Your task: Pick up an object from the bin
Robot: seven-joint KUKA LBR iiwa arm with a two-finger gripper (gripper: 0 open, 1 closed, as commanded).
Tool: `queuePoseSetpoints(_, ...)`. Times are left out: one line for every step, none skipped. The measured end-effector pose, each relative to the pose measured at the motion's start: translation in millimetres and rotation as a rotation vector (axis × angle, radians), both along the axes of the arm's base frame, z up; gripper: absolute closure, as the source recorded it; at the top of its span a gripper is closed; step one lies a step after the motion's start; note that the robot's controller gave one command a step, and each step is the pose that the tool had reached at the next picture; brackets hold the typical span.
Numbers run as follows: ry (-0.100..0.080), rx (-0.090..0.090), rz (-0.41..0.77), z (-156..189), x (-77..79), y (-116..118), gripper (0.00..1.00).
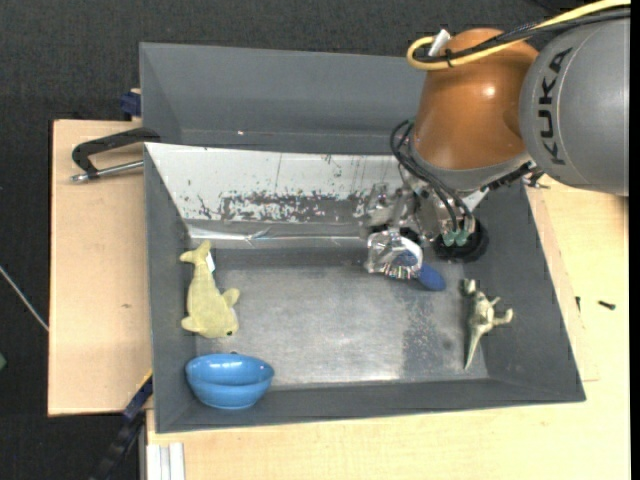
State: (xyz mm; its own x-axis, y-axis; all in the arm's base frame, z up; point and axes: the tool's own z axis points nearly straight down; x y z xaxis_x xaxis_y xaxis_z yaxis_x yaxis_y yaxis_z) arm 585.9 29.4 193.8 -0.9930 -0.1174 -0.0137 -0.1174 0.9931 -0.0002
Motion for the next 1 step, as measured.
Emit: queuePoseSetpoints(0.004,-0.005,0.341,75.5,-27.7,-37.0,1.00)
